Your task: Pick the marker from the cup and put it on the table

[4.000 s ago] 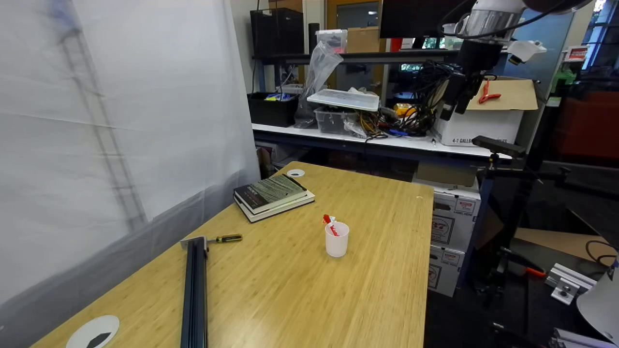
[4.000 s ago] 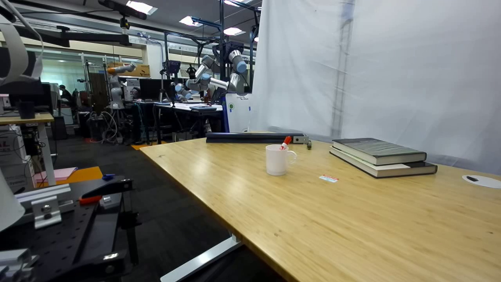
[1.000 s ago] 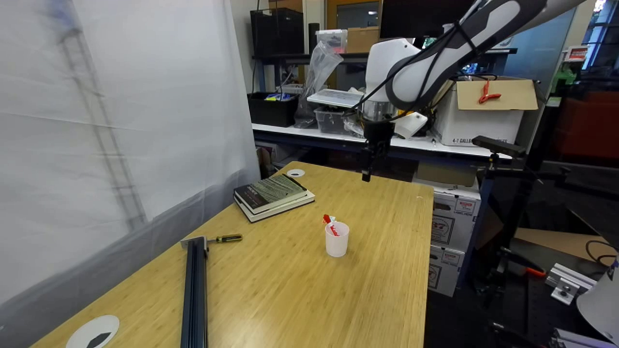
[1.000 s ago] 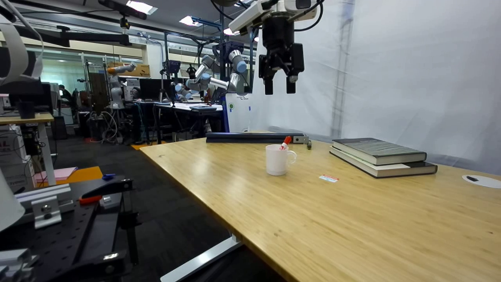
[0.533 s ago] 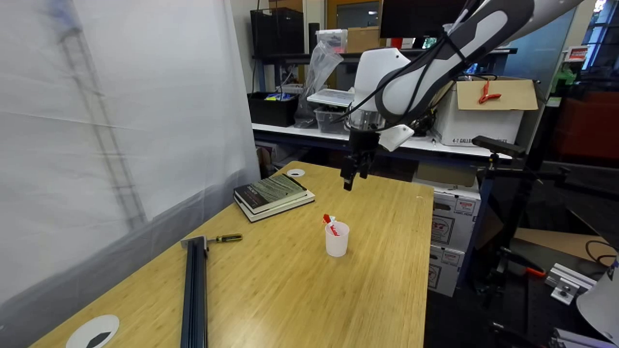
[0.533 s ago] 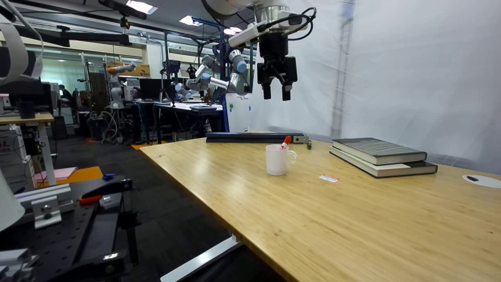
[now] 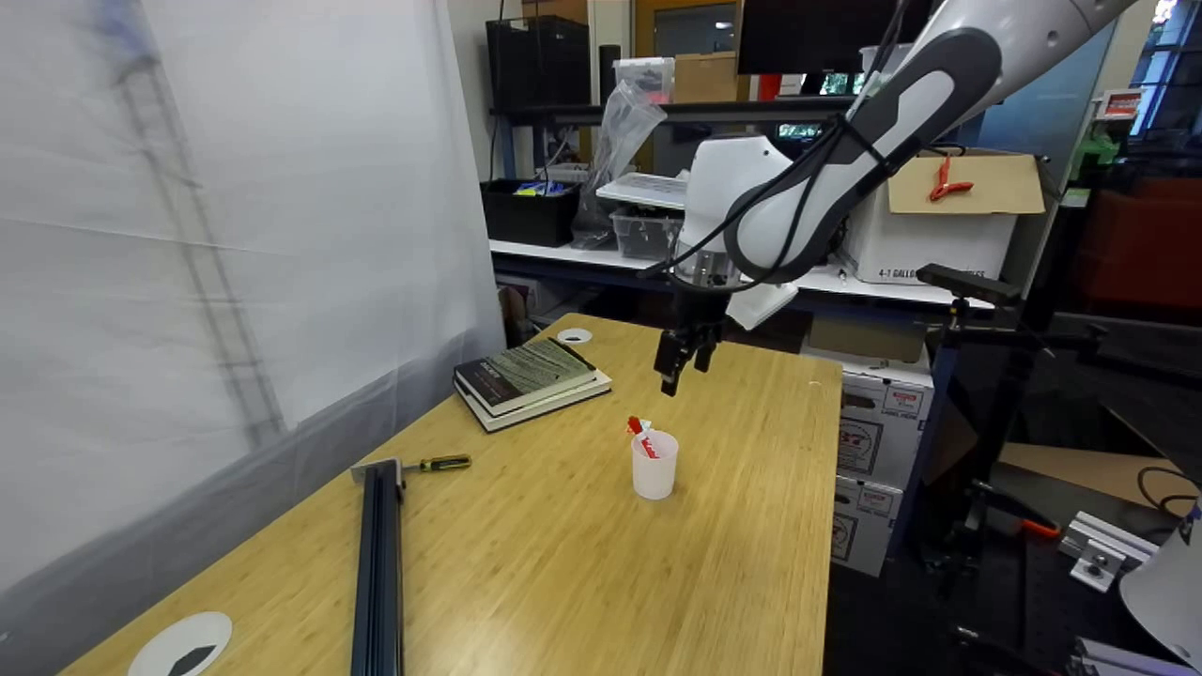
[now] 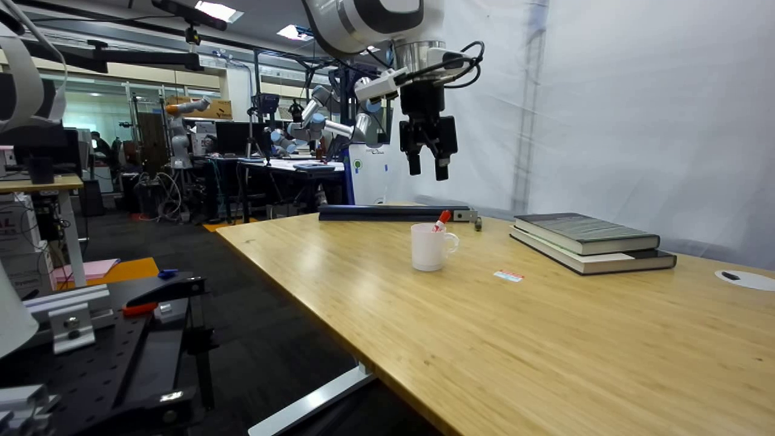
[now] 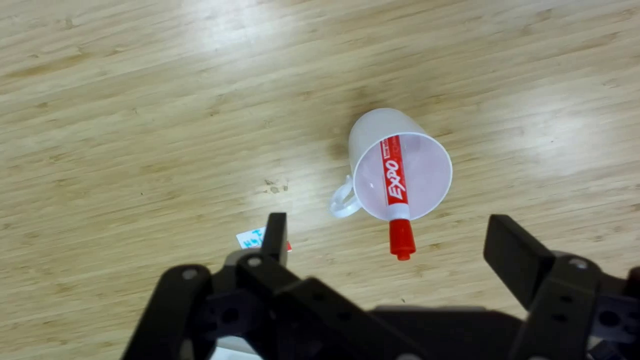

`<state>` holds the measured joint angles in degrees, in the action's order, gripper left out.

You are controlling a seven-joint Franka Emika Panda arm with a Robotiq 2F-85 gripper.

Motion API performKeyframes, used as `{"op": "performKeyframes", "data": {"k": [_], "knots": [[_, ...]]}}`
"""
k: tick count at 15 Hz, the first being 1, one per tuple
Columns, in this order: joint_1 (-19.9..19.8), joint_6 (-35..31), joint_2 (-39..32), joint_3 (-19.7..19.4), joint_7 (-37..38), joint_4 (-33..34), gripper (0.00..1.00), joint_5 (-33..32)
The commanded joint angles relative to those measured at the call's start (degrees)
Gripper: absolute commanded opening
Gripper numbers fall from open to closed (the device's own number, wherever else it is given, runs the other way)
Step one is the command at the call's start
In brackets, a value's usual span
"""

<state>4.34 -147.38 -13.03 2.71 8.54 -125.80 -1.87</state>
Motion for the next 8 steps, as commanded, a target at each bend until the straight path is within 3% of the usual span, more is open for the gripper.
{"op": "performKeyframes", "data": {"k": [1, 8], "knots": [[0.8, -3.5, -0.5, -1.0, 1.9, -0.8, 1.00, -1.7], [2.8, -3.6, -2.0, -1.2, 4.6, 0.1, 1.00, -6.0]]}}
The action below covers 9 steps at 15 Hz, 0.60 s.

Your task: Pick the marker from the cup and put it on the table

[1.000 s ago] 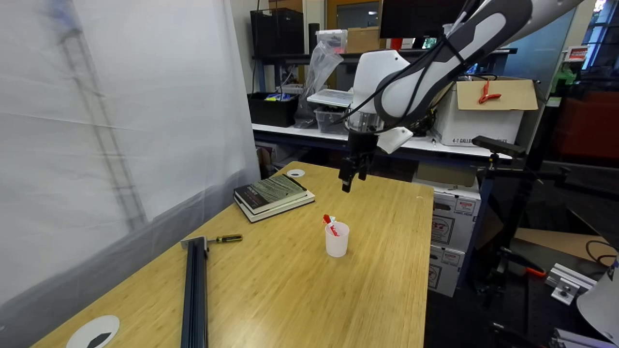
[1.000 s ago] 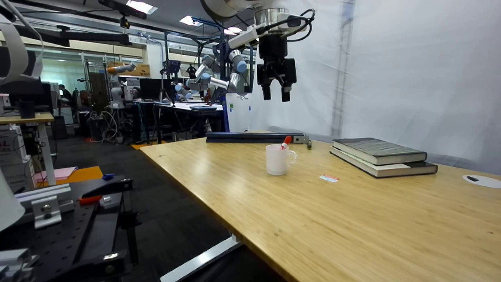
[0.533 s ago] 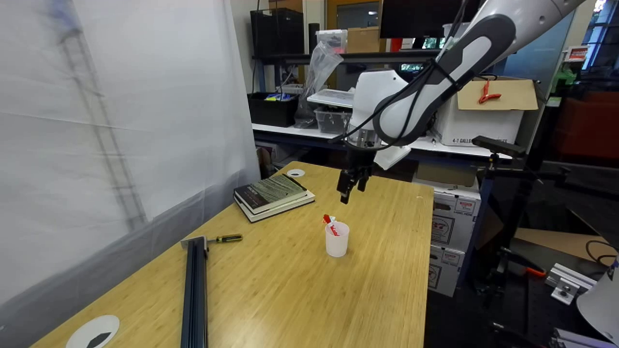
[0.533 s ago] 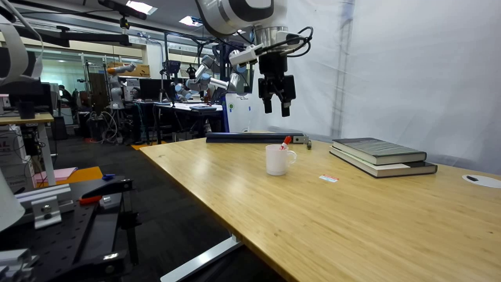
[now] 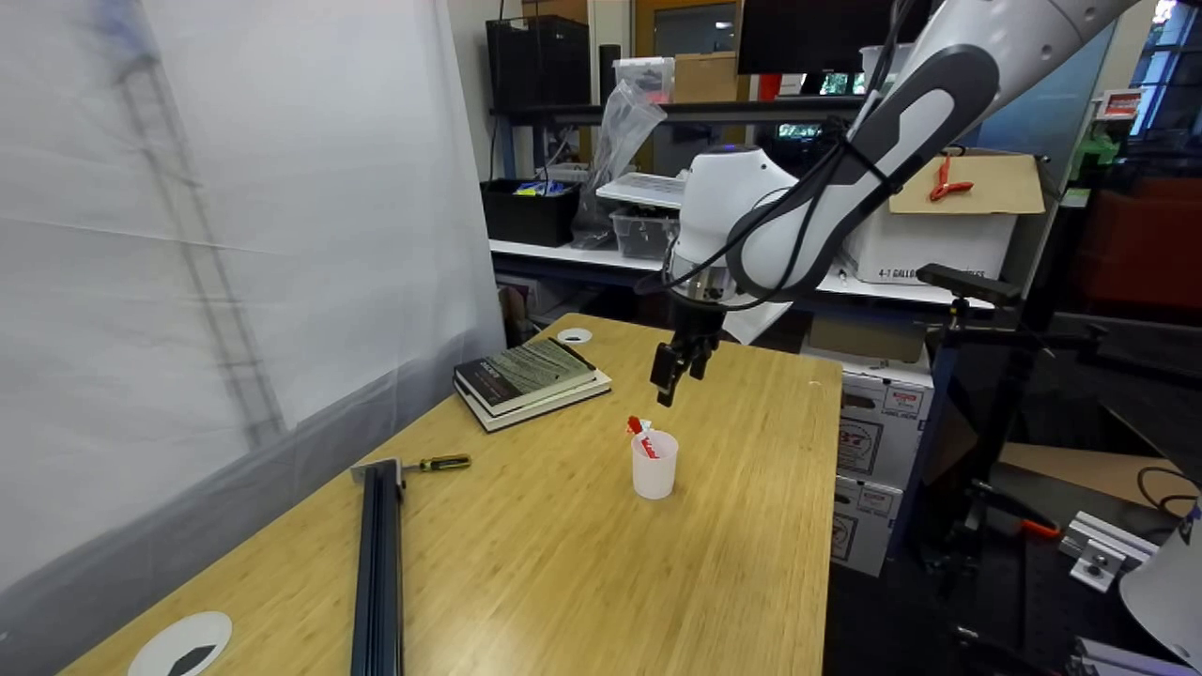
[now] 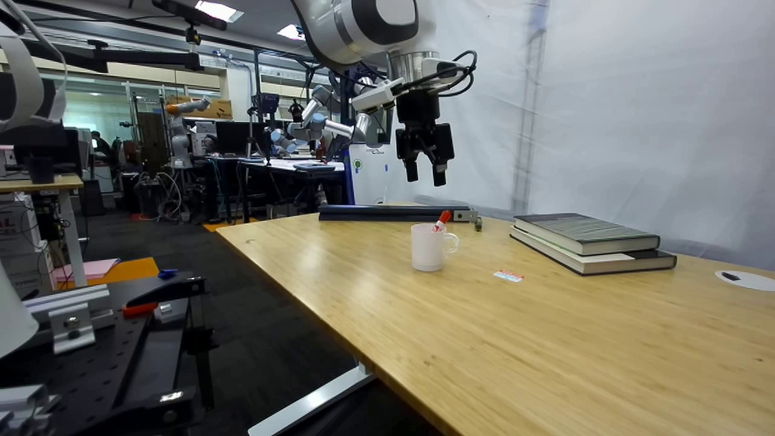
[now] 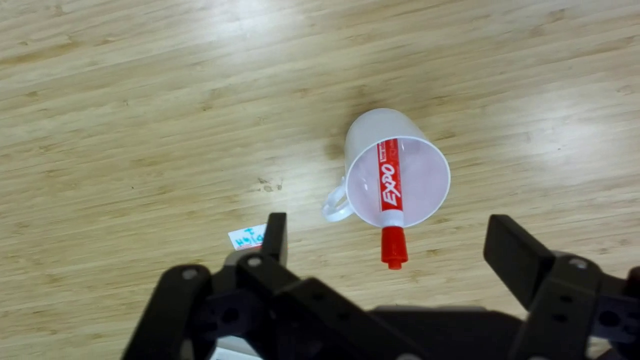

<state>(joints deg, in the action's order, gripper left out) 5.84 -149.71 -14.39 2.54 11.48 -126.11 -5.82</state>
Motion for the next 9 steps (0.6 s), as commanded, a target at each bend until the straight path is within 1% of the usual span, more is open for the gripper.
{"op": "performKeyframes", "data": {"k": [1, 5, 7, 8, 9], "knots": [[1.6, -1.3, -0.9, -1.1, 2.1, 0.5, 1.00, -2.5], [2.2, -1.8, -3.3, -2.1, 3.7, 1.5, 1.00, -4.6], [2.6, 0.0, -4.0, -2.8, 4.1, 2.1, 1.00, -6.0], [1.7, -0.6, -3.3, -1.9, 2.2, 0.8, 1.00, -3.9], [1.9, -0.6, -3.8, -2.2, 2.4, 1.2, 1.00, -4.3]]}}
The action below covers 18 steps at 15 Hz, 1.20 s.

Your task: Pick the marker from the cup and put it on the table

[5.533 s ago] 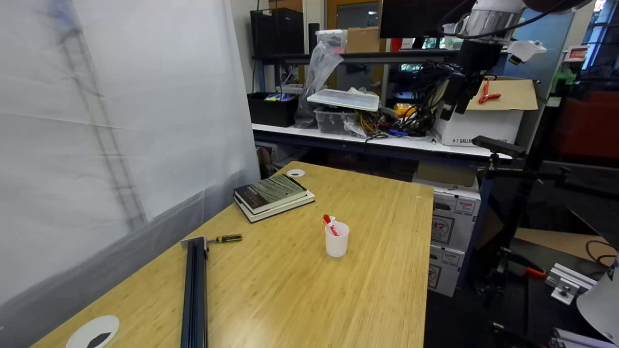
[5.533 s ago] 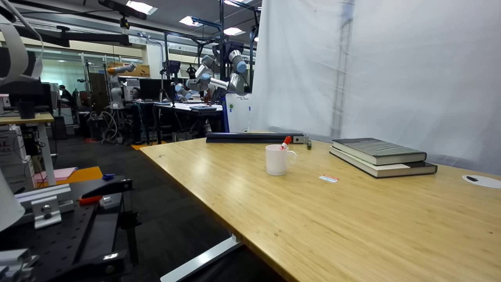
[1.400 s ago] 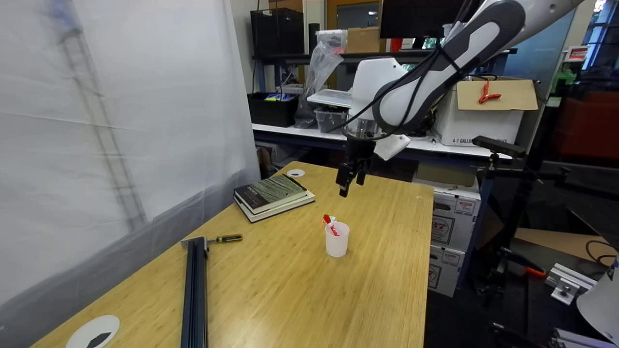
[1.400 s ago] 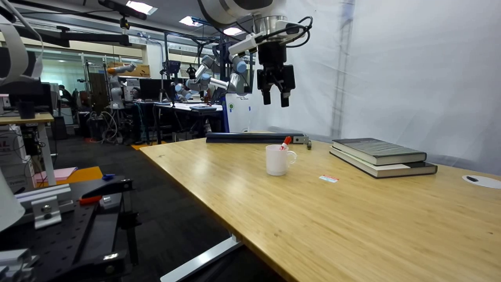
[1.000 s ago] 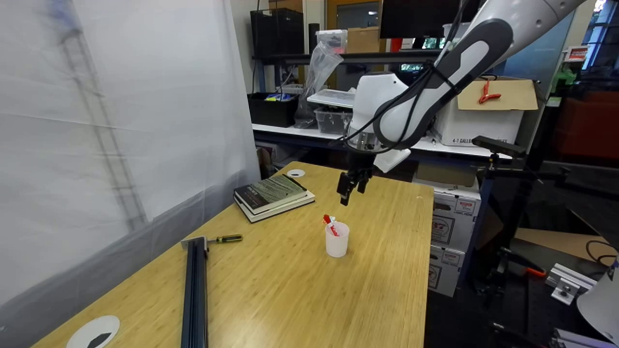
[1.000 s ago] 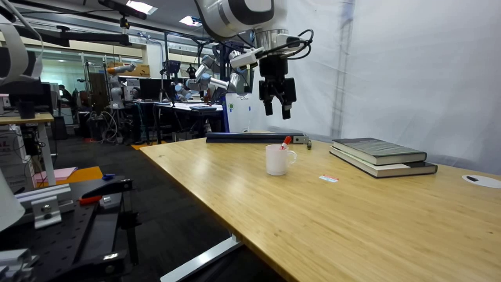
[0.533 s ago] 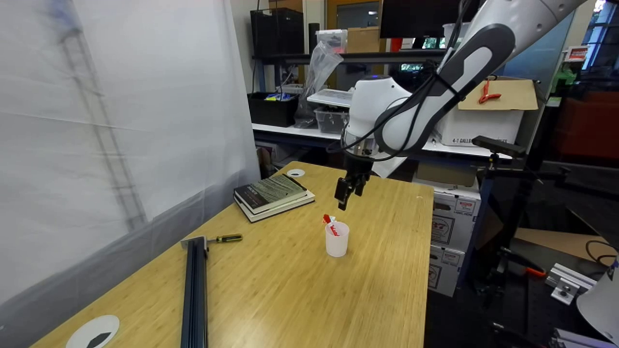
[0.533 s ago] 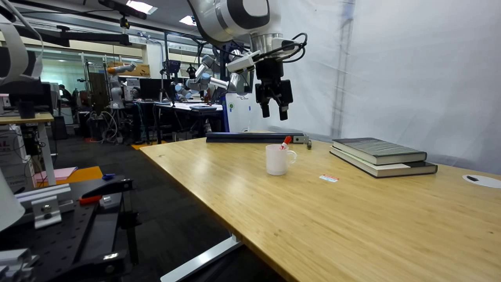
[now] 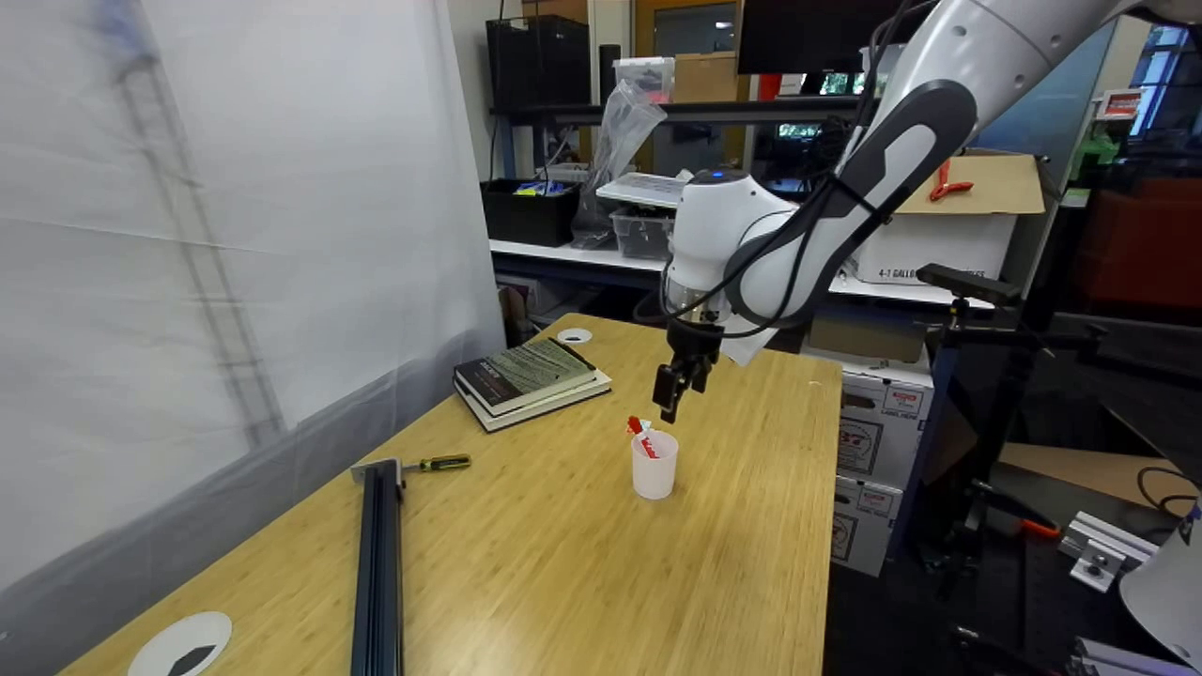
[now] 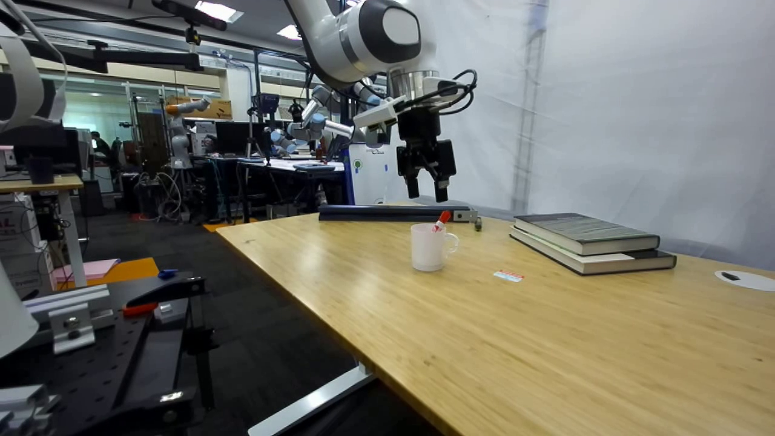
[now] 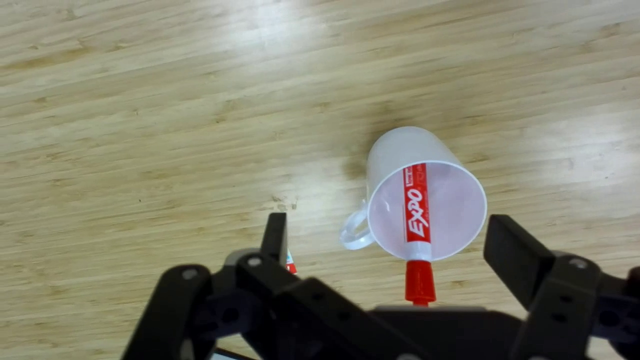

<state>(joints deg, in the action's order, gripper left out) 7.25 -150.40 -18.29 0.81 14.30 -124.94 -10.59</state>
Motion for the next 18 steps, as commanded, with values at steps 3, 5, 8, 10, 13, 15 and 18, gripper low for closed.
{"op": "performKeyframes", "data": {"k": [3, 5, 8, 10, 13, 15, 18], "knots": [[0.8, 0.2, -0.1, -0.7, -0.3, 0.4, 1.00, 0.3], [0.8, 0.2, -0.1, -0.7, -0.3, 0.4, 1.00, 0.3], [0.8, 0.2, -0.1, -0.7, -0.3, 0.4, 1.00, 0.3], [0.8, 0.2, -0.1, -0.7, -0.3, 0.4, 1.00, 0.3], [0.8, 0.2, -0.7, -1.1, -0.2, 0.8, 1.00, -0.4], [1.2, 0.4, -1.9, -1.4, 0.0, 2.0, 1.00, -0.8], [1.7, 1.6, -4.8, -1.1, -0.6, 5.2, 1.00, -0.7]]}}
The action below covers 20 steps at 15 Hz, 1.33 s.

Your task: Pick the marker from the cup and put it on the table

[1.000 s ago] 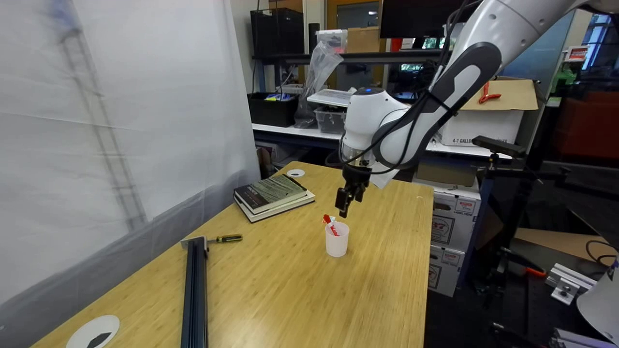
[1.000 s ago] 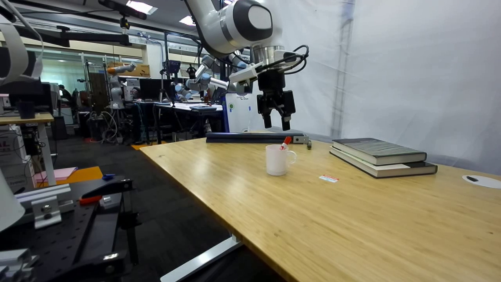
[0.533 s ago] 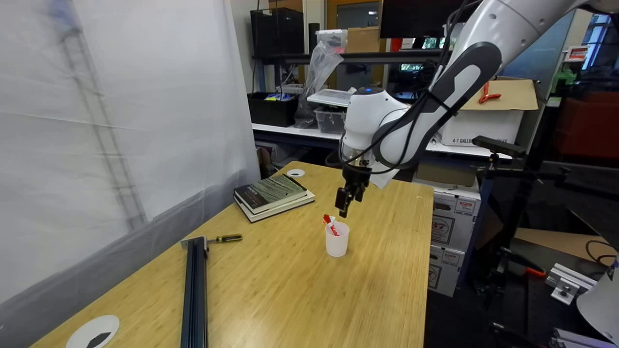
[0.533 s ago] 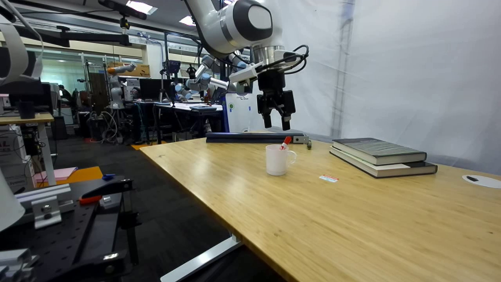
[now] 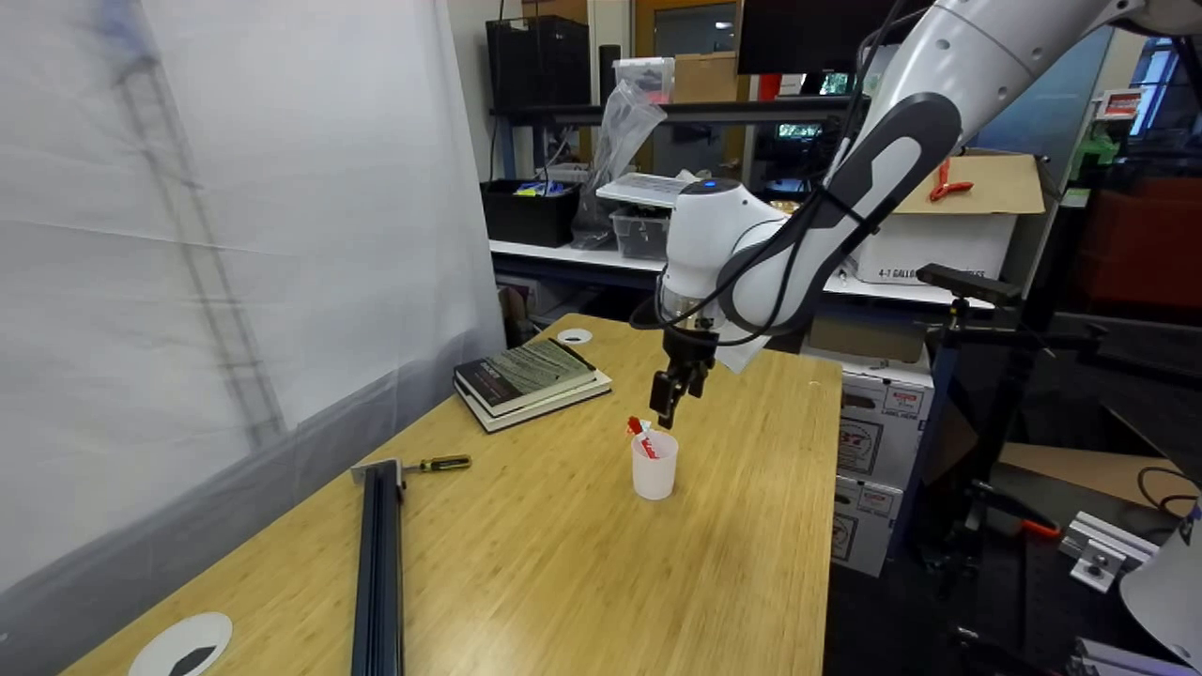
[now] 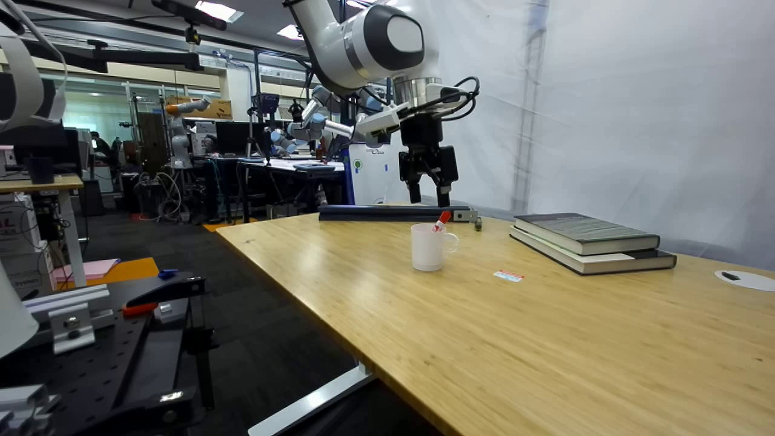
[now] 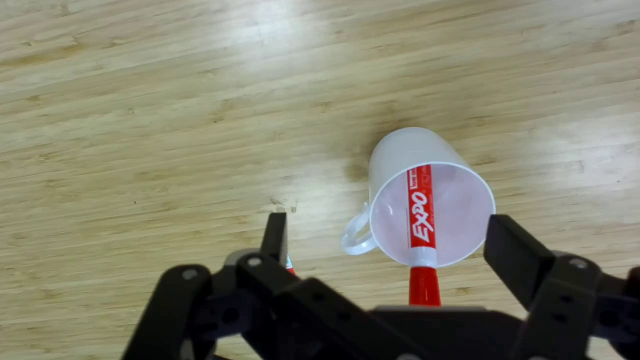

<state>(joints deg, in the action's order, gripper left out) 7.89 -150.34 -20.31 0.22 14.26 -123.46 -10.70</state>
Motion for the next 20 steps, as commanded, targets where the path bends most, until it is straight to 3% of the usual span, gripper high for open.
{"op": "performKeyframes", "data": {"k": [1, 8, 17, 18, 20], "knots": [[1.5, 1.7, -3.8, -0.5, -0.5, 4.9, 1.00, -0.6], [3.6, 2.0, -10.0, -0.4, -1.6, 12.5, 1.00, 0.0], [3.7, 0.4, -14.1, -1.4, -2.3, 15.0, 1.00, -0.1], [3.6, 0.2, -14.2, -1.3, -2.7, 14.9, 0.75, -0.1], [3.7, 0.3, -14.3, -1.4, -2.8, 15.0, 0.67, -0.2]]}}
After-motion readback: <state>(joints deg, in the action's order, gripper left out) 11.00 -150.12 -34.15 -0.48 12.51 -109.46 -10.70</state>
